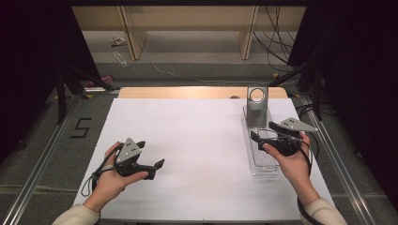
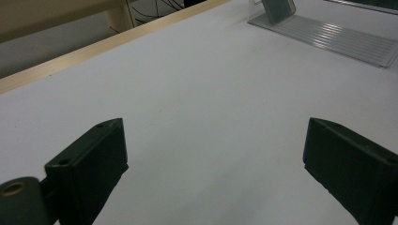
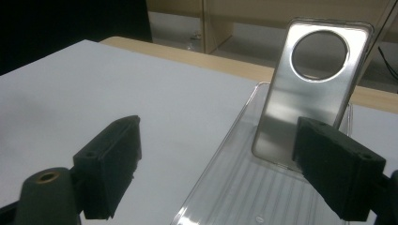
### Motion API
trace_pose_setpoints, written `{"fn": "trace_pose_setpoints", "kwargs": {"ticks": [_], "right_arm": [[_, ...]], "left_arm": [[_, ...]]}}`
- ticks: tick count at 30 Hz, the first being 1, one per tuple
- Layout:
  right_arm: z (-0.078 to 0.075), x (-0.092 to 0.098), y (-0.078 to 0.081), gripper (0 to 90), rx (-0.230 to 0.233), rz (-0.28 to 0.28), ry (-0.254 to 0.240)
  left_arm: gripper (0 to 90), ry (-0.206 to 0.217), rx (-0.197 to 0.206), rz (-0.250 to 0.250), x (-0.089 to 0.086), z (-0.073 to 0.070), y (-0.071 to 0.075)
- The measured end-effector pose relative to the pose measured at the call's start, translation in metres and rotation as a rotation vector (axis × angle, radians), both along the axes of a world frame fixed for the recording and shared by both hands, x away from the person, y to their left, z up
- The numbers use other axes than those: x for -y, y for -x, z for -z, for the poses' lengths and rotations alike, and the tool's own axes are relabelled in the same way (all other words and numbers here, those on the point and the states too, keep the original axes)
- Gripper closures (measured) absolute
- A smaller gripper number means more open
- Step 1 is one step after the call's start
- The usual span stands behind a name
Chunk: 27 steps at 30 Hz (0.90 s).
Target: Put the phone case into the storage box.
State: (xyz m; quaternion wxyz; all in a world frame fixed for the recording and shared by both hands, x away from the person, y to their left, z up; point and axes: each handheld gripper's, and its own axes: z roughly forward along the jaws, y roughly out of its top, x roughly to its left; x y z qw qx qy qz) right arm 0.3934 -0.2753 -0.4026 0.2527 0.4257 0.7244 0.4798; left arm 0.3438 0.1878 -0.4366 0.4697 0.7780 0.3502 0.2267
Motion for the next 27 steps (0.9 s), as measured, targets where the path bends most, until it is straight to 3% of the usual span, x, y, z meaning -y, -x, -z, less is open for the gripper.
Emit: {"fn": "trace_pose_setpoints", "kwargs": {"ticks": [13, 27], "right_arm": [[0.006, 0.003, 0.017, 16.5, 0.025, -0.022, -0.015], [0.015, 0.007, 0.028, 16.3, 0.019, -0.035, -0.016]], "left_arm": [[6.4, 0.000, 0.000, 0.001, 0.000, 0.000, 0.000], [6.5, 0.002, -0.001, 0.000, 0.000, 0.000, 0.000]]}}
